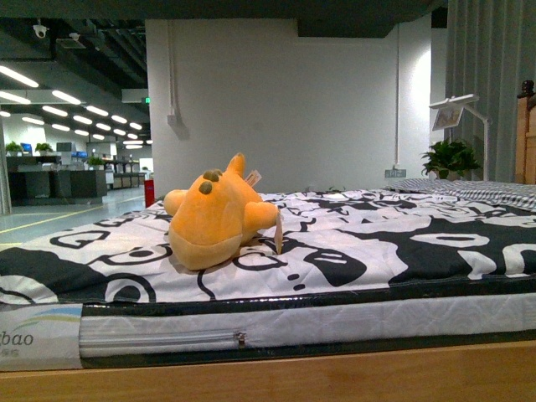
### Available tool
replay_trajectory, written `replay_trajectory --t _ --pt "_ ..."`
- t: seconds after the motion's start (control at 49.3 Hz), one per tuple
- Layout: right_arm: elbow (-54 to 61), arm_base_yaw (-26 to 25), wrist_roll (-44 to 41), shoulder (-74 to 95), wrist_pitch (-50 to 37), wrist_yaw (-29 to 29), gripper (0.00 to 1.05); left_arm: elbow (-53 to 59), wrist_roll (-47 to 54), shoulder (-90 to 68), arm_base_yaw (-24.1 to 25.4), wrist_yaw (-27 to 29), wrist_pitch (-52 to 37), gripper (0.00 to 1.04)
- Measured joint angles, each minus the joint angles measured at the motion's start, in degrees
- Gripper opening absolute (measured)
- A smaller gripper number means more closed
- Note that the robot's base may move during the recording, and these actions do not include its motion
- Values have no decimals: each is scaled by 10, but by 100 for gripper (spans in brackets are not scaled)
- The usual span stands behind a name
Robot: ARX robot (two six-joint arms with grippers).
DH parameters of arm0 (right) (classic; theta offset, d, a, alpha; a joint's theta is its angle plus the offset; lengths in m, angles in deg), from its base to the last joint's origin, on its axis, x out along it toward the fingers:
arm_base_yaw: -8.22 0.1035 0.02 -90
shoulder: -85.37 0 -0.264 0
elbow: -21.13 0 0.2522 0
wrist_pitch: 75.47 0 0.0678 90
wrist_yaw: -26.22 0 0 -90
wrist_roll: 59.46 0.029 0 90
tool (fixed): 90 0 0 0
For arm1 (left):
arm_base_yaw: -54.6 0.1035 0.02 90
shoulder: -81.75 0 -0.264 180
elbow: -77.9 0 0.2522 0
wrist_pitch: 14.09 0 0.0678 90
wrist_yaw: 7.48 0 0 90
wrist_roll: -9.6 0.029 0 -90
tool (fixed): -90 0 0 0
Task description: Put away toys
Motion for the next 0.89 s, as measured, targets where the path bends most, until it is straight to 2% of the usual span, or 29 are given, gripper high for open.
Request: replay_trajectory --t 0.893 --pt "0 0 0 0 0 0 98 0 0 0 0 0 0 98"
